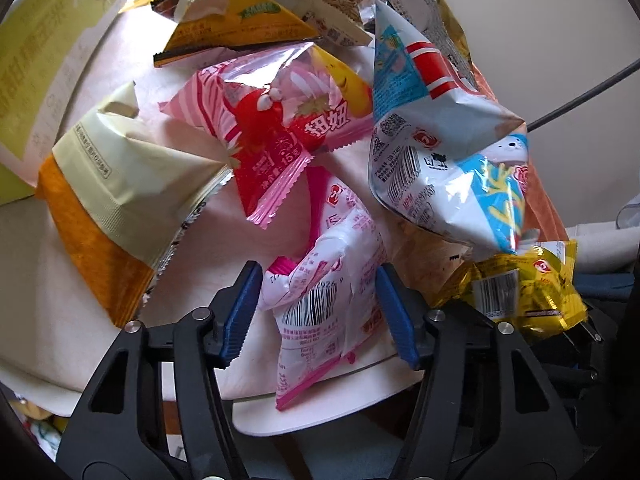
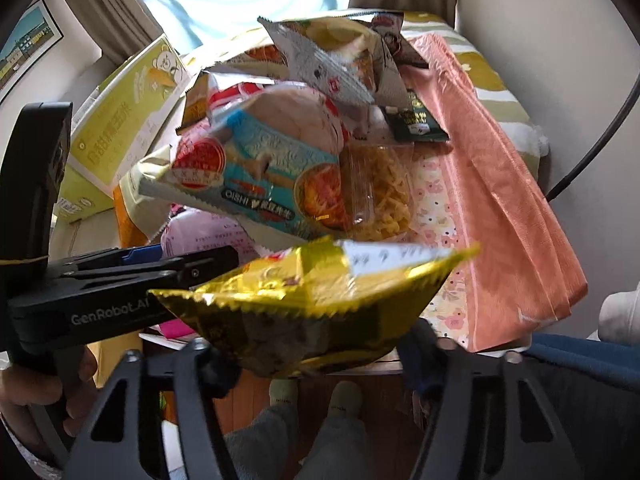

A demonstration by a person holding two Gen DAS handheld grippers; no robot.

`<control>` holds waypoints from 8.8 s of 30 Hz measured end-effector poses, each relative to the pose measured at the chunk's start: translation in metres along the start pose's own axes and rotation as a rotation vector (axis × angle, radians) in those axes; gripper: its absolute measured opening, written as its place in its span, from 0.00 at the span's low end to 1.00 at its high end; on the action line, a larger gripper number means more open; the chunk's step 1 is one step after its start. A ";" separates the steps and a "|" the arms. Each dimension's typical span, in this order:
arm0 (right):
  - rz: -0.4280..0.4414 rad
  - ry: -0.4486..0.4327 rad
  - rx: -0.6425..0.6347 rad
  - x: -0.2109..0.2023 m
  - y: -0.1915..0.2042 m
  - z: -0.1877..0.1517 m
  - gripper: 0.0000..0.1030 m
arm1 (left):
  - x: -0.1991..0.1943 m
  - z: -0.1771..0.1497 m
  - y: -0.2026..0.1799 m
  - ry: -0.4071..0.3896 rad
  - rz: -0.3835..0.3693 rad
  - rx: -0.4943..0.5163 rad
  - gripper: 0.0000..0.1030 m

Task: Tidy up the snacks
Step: 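Grasp the pink candy bag with the left tool while the right tool grasps the gold chip bag, then carry both bags over the yellow box and open both tools to drop them, then move both tools back over the snack pile, then grasp the cheese-stick bag with the left tool while the right tool grasps the potato-chip bag, then carry both bags over the yellow box and open both tools to drop them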

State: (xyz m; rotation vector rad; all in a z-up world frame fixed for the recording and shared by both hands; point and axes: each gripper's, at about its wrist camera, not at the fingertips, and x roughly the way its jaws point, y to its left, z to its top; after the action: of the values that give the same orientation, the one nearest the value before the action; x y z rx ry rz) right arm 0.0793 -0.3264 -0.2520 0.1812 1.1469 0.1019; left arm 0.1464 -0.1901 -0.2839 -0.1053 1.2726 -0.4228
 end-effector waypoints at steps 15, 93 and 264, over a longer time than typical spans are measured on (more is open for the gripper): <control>0.053 -0.023 -0.034 -0.015 -0.016 0.011 0.42 | -0.014 -0.015 -0.023 -0.025 0.028 -0.058 0.36; 0.087 0.105 -0.330 0.059 0.339 0.196 0.43 | -0.232 0.082 0.330 -0.300 0.328 -0.117 1.00; 0.309 -0.056 0.003 0.038 0.271 0.330 0.62 | -0.179 0.263 0.340 -0.179 0.241 -0.009 0.43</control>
State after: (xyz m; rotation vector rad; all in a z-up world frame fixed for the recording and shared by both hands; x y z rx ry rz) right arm 0.3991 -0.0836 -0.1022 0.3611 1.0566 0.3663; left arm 0.4374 0.1471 -0.1478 0.0033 1.0949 -0.1956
